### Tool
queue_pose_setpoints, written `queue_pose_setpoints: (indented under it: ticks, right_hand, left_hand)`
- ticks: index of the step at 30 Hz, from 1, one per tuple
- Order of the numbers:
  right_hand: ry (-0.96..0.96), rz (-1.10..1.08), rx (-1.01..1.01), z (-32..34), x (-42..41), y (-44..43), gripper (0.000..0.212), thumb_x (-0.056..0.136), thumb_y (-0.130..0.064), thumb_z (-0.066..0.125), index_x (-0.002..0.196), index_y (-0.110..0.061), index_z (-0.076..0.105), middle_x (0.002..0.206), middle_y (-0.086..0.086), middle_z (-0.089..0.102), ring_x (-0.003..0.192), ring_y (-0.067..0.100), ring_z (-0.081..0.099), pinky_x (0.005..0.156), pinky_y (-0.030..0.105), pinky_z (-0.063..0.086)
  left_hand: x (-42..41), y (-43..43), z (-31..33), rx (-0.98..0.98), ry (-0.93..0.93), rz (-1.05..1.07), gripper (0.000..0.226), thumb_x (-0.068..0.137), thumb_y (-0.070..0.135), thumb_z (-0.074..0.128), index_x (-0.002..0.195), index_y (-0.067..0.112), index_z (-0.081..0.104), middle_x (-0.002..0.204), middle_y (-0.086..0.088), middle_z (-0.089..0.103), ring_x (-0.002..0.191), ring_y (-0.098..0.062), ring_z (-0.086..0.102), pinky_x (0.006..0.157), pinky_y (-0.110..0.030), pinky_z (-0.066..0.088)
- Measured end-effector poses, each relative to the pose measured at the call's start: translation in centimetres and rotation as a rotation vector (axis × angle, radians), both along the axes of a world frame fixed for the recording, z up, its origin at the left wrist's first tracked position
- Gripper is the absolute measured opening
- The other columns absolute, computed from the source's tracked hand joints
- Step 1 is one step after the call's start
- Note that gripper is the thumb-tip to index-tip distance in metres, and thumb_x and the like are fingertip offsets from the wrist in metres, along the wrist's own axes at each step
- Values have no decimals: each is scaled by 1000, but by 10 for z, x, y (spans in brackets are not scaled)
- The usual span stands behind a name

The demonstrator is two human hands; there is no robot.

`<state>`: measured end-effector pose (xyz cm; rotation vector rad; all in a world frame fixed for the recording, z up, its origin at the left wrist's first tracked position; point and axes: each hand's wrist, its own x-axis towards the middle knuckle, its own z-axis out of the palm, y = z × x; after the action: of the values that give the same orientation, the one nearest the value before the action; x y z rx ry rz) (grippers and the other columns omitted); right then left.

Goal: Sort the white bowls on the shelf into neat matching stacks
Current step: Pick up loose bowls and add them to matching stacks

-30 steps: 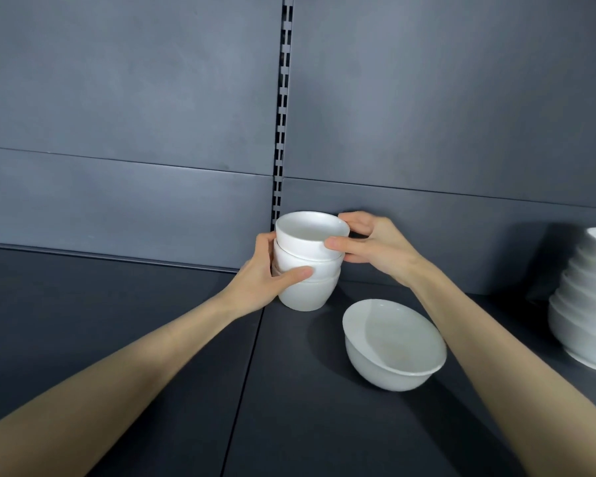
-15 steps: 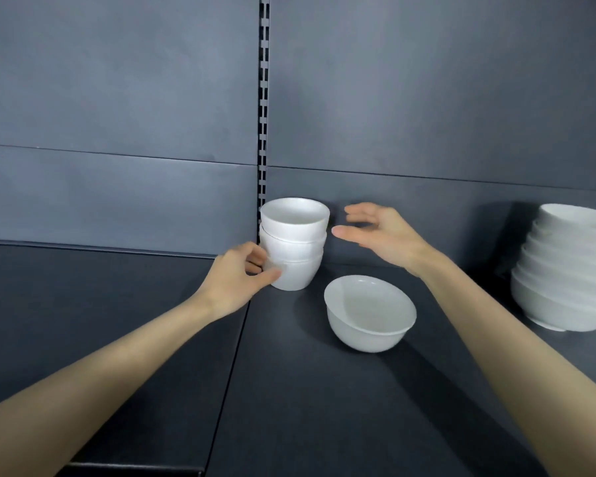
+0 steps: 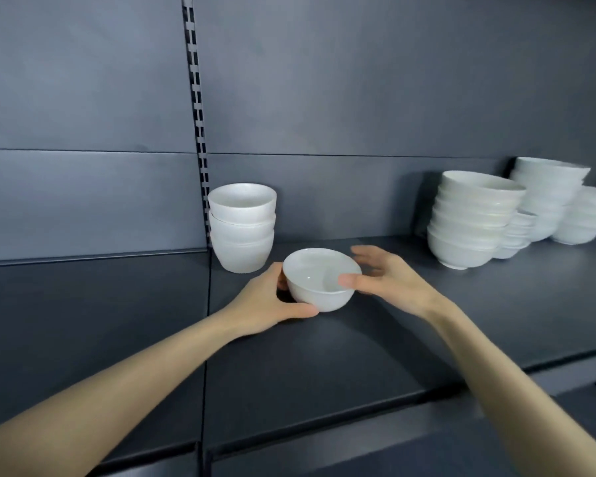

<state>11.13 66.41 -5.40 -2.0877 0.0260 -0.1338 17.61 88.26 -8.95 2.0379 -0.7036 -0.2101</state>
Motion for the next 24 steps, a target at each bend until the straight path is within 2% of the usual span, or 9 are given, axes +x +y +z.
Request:
queue_pose_setpoints:
  ticks: [2, 4, 8, 10, 14, 16, 19, 22, 24]
  right_hand:
    - [3, 7, 28, -6, -7, 2, 74, 74, -24, 80, 138, -14, 45, 122, -13, 59, 111, 0, 57, 90, 16, 48]
    - [-7, -4, 51, -9, -12, 3, 70, 74, -21, 81, 135, -17, 47, 116, -18, 61, 108, -5, 57, 86, 12, 48]
    - [-22, -44, 107, -13, -15, 5, 65, 73, -20, 81, 129, -22, 51, 119, -13, 63, 112, 8, 60, 98, 22, 45]
    - [-30, -77, 124, -13, -16, 4, 72, 70, -25, 84, 133, -19, 50, 126, -7, 62, 116, 13, 59, 103, 28, 44]
    - [-79, -100, 188, -8, -22, 2, 87, 55, -39, 88, 131, -17, 52, 125, -5, 64, 110, 12, 64, 98, 32, 49]
    - [-113, -102, 245, -4, -27, -2, 80, 56, -35, 90, 125, -18, 54, 122, -3, 66, 104, 11, 67, 94, 32, 52]
    - [-155, -113, 284, 7, -39, -12, 65, 58, -32, 82, 117, -17, 58, 116, 0, 69, 98, 11, 69, 89, 30, 55]
    - [-185, -133, 272, 16, -53, -29, 41, 70, -18, 79, 106, -24, 60, 106, -5, 71, 91, 6, 70, 80, 20, 55]
    - [-199, -161, 257, 20, -64, -46, 41, 74, -12, 77, 111, -20, 60, 106, -6, 70, 88, 4, 70, 76, 15, 54]
  left_hand:
    - [-2, -2, -3, -22, -17, 26, 66, 66, 37, 84, 121, 27, 48, 116, 16, 61, 109, -1, 58, 96, -27, 47]
    - [-3, -4, -6, -42, -34, 45, 64, 67, 36, 85, 119, 27, 50, 116, 16, 62, 108, -2, 58, 96, -29, 48]
    - [-3, -2, -9, -84, -34, 48, 66, 65, 34, 86, 121, 26, 54, 113, 13, 66, 104, -3, 61, 96, -32, 49]
    - [-6, -2, -7, -127, -44, 39, 65, 66, 31, 86, 123, 25, 55, 112, 11, 67, 101, -1, 63, 93, -28, 51]
    - [-13, -4, -1, -205, -56, 31, 64, 66, 31, 85, 122, 25, 55, 111, 10, 67, 99, -2, 64, 86, -22, 52]
    - [-17, -10, 4, -240, -47, 14, 68, 61, 37, 86, 121, 26, 56, 112, 11, 67, 102, -4, 63, 86, -25, 53]
    - [-24, -25, 15, -291, -27, 10, 73, 50, 48, 82, 116, 28, 59, 109, 12, 68, 99, -4, 65, 85, -26, 54]
    - [-33, -46, 25, -305, -29, -13, 69, 54, 40, 87, 116, 28, 60, 105, 12, 70, 93, -4, 67, 82, -25, 54]
    - [-40, -64, 31, -311, -32, -36, 63, 61, 28, 88, 118, 26, 59, 105, 10, 70, 89, -5, 69, 78, -23, 53]
